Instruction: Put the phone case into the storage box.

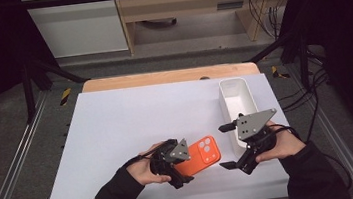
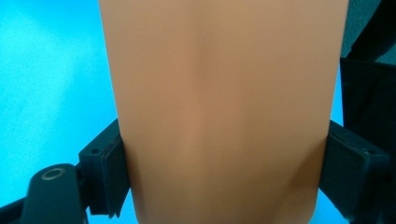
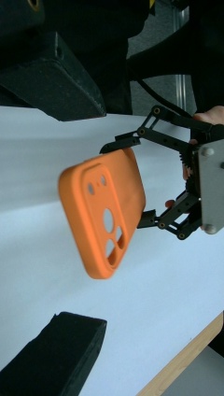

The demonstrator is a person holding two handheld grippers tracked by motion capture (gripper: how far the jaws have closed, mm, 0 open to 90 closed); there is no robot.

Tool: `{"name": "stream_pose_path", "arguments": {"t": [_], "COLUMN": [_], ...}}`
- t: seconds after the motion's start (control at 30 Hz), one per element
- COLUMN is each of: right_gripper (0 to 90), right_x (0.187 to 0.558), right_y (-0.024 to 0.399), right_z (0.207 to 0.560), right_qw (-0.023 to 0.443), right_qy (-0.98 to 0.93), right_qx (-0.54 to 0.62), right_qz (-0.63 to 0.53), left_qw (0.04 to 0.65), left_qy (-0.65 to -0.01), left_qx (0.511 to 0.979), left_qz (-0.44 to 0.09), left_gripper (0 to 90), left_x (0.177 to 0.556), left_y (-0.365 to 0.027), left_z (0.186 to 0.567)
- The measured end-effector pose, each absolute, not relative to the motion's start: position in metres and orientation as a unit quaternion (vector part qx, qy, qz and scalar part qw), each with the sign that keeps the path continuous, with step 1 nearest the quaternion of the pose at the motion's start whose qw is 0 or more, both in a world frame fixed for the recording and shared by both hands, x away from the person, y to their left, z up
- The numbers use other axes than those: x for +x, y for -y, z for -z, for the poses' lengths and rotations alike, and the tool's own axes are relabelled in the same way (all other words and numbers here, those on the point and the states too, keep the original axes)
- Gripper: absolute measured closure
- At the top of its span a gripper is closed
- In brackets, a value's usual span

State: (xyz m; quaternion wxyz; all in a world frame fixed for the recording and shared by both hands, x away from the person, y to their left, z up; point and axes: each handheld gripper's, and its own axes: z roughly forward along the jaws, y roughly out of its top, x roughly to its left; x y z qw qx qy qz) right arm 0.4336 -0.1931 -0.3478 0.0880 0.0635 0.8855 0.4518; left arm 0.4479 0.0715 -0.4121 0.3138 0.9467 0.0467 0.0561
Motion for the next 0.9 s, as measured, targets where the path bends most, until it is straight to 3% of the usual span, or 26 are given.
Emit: {"name": "stream_pose_path", "arguments": {"t": [0.9], "right_gripper": [2.8], "right_x": [0.433], "right_y": [0.184], "right_z": [0.381], "right_qw": [0.067], "right_qy": [-0.865], "right_qx": [0.065], "right_qz": [-0.492], "left_qw": [0.39], "left_qy": [-0.056], "left_qx": [0.918], "left_qz": [-0.042], "left_gripper": [15.4], "left_x": [0.443], "left_y": [-0.088], "left_z": [0.41]}}
